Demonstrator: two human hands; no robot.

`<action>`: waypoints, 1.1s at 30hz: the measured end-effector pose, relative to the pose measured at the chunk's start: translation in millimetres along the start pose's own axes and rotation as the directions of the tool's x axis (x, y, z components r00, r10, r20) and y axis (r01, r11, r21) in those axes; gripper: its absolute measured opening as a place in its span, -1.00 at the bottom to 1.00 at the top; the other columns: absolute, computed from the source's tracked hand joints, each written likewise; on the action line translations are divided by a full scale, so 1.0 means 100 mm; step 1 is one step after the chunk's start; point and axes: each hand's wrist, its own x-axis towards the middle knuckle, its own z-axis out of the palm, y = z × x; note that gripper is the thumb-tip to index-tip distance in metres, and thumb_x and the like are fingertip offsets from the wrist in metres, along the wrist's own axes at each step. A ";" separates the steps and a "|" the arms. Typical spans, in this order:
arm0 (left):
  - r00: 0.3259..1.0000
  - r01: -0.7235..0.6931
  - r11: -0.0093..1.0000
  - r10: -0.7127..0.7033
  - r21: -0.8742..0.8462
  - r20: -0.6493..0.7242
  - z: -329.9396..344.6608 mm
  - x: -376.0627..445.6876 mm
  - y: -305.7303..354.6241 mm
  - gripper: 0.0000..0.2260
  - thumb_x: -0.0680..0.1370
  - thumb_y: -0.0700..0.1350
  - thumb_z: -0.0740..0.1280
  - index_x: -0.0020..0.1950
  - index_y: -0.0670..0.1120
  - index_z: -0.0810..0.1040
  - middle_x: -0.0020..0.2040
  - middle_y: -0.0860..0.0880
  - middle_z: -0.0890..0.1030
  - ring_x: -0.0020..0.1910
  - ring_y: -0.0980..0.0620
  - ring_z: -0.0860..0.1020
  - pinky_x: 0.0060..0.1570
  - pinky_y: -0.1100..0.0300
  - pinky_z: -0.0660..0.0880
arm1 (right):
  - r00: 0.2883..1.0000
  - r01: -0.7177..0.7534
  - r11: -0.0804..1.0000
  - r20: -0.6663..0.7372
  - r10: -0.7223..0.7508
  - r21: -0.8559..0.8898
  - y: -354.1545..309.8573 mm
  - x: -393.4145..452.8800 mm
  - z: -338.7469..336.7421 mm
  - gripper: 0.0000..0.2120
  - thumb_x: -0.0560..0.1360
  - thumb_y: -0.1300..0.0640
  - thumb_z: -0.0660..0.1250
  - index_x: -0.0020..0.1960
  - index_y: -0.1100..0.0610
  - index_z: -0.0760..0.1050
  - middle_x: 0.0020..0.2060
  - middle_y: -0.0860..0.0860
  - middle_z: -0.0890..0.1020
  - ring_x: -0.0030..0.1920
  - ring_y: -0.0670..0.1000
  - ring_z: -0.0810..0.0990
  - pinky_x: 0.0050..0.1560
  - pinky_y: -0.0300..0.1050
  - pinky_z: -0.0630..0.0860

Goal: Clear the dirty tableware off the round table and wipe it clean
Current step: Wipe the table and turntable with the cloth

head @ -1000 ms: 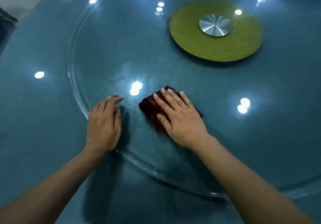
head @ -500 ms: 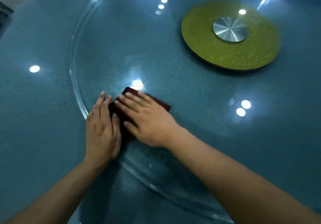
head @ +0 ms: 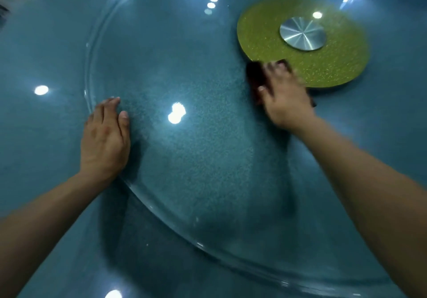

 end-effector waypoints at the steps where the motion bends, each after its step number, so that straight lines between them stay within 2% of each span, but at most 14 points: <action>1: 1.000 0.022 1.000 -0.022 -0.011 -0.008 0.00 0.00 -0.01 -0.61 0.71 -0.05 0.03 0.42 -0.25 0.37 0.33 -0.31 0.45 0.27 -0.34 0.43 0.31 -0.20 0.36 | 0.991 0.134 0.990 0.005 -0.134 0.051 -0.33 -0.20 0.03 -0.37 0.63 -0.14 0.00 0.63 0.06 0.02 0.61 0.06 0.11 0.61 0.07 0.01 0.59 0.05 -0.18; 4: 0.999 0.034 0.995 -0.036 -0.092 -0.022 -0.02 -0.11 0.02 -0.65 0.71 -0.13 0.07 0.41 -0.28 0.38 0.32 -0.33 0.44 0.30 -0.30 0.41 0.36 -0.10 0.30 | 0.835 0.537 0.835 0.063 -0.546 0.115 -1.41 -1.15 0.24 -0.39 0.63 -0.13 0.07 0.63 0.01 0.05 0.60 -0.01 0.13 0.61 0.01 0.01 0.59 0.06 -0.15; 7: 0.998 0.060 0.985 -0.063 -0.161 -0.013 -0.12 -0.31 0.04 -0.68 0.71 -0.19 0.08 0.41 -0.28 0.39 0.32 -0.32 0.43 0.32 -0.25 0.41 0.38 0.00 0.29 | 0.742 0.647 0.748 0.106 -0.662 0.147 -1.78 -1.50 0.35 -0.42 0.65 -0.11 0.08 0.62 0.02 0.08 0.61 -0.02 0.13 0.60 -0.02 0.02 0.59 0.04 -0.11; 9: 0.996 0.091 0.981 -0.089 -0.171 0.020 -0.21 -0.46 0.07 -0.70 0.71 -0.22 0.10 0.41 -0.25 0.41 0.32 -0.29 0.45 0.30 -0.23 0.43 0.35 0.00 0.31 | 0.796 0.580 0.797 0.089 -0.599 0.170 -1.52 -1.08 0.26 -0.43 0.65 -0.11 0.08 0.62 -0.01 0.08 0.60 -0.03 0.15 0.60 -0.01 0.04 0.60 0.03 -0.14; 12: 0.997 0.007 0.995 0.000 -0.103 0.072 -0.26 -0.74 0.19 -0.68 0.70 -0.17 0.10 0.40 -0.22 0.45 0.37 -0.22 0.46 0.35 -0.22 0.44 0.40 -0.08 0.34 | 0.983 0.184 0.978 -0.029 -0.182 0.101 -0.69 -0.27 0.10 -0.44 0.64 -0.09 0.05 0.60 0.04 0.13 0.57 0.07 0.24 0.55 0.14 0.17 0.57 0.05 -0.02; 14: 0.992 -0.067 0.995 0.074 -0.072 0.106 -0.26 -0.93 0.33 -0.64 0.67 -0.13 0.12 0.42 -0.20 0.46 0.41 -0.18 0.45 0.41 -0.20 0.41 0.44 -0.14 0.33 | 0.996 -0.086 0.996 -0.008 0.086 -0.018 -0.03 0.11 0.00 -0.42 0.68 -0.11 -0.03 0.63 0.08 0.00 0.61 0.07 0.08 0.60 0.11 0.03 0.59 0.07 -0.10; 16: 0.987 -0.083 0.991 0.096 -0.100 0.129 -0.24 -1.11 0.50 -0.61 0.64 -0.12 0.13 0.44 -0.19 0.44 0.44 -0.15 0.43 0.45 -0.17 0.38 0.47 -0.15 0.30 | 0.980 -0.193 0.980 0.033 0.195 -0.043 0.24 0.23 -0.04 -0.40 0.68 -0.13 -0.09 0.64 0.09 -0.07 0.63 0.05 -0.01 0.61 0.05 -0.07 0.58 0.06 -0.18; 18: 0.988 -0.061 0.990 0.079 -0.131 0.136 -0.19 -1.24 0.65 -0.59 0.66 -0.11 0.11 0.48 -0.18 0.40 0.49 -0.13 0.39 0.52 -0.13 0.31 0.52 -0.12 0.22 | 0.994 -0.110 0.993 -0.001 0.110 -0.048 -0.07 0.06 0.01 -0.40 0.68 -0.13 -0.10 0.64 0.10 -0.06 0.62 0.06 0.01 0.61 0.05 -0.07 0.59 0.06 -0.18; 20: 0.991 -0.019 0.992 0.036 -0.123 0.132 -0.10 -1.26 0.67 -0.55 0.68 -0.08 0.06 0.56 -0.20 0.30 0.57 -0.12 0.29 0.59 -0.08 0.20 0.57 -0.09 0.10 | 0.990 0.141 0.990 -0.017 -0.141 -0.012 -0.63 -0.41 0.13 -0.40 0.65 -0.13 -0.07 0.63 0.10 0.04 0.61 0.06 0.12 0.61 0.05 0.02 0.59 0.06 -0.13; 22: 0.991 -0.031 0.994 0.045 -0.108 0.129 -0.03 -1.17 0.56 -0.51 0.69 -0.08 0.01 0.61 -0.23 0.18 0.62 -0.15 0.19 0.62 -0.07 0.12 0.59 -0.09 0.03 | 0.912 0.409 0.912 0.021 -0.410 0.016 -1.20 -1.15 0.29 -0.40 0.65 -0.13 -0.01 0.62 0.08 0.09 0.60 0.03 0.16 0.60 0.02 0.04 0.59 0.07 -0.09; 24: 0.983 -0.099 0.990 0.114 -0.104 0.145 0.01 -1.09 0.41 -0.48 0.66 -0.11 0.00 0.62 -0.25 0.14 0.63 -0.17 0.14 0.63 -0.10 0.09 0.58 -0.13 0.03 | 0.860 0.503 0.862 0.059 -0.506 0.064 -1.52 -1.66 0.38 -0.42 0.66 -0.11 0.04 0.62 0.07 0.08 0.60 0.01 0.14 0.61 -0.01 0.01 0.59 0.06 -0.06; 28: 0.978 -0.126 0.990 0.135 -0.068 0.158 -0.03 -0.91 0.25 -0.49 0.70 -0.03 -0.04 0.62 -0.21 0.16 0.63 -0.14 0.17 0.63 -0.08 0.09 0.59 -0.09 0.01 | 0.882 0.460 0.884 0.071 -0.465 0.079 -1.26 -1.23 0.31 -0.41 0.65 -0.13 0.03 0.62 0.05 0.09 0.59 0.03 0.17 0.60 0.02 0.07 0.60 0.02 -0.13; 31: 0.974 -0.122 0.992 0.120 -0.001 0.194 -0.06 -0.72 0.14 -0.47 0.71 0.06 -0.06 0.61 -0.19 0.20 0.63 -0.14 0.18 0.62 -0.10 0.11 0.60 -0.01 -0.02 | 0.987 0.159 0.987 -0.007 -0.159 0.015 -0.46 -0.46 0.15 -0.39 0.64 -0.14 -0.02 0.62 0.09 0.09 0.59 0.09 0.18 0.58 0.11 0.12 0.59 0.05 -0.10; 33: 0.977 -0.115 0.992 0.105 0.044 0.187 -0.08 -0.61 0.07 -0.48 0.70 0.05 -0.03 0.59 -0.19 0.24 0.61 -0.19 0.21 0.60 -0.17 0.16 0.59 -0.06 0.02 | 0.997 -0.075 0.997 -0.021 0.075 -0.029 0.20 -0.03 0.03 -0.39 0.66 -0.14 -0.04 0.63 0.11 0.03 0.60 0.10 0.12 0.59 0.13 0.07 0.59 0.10 -0.07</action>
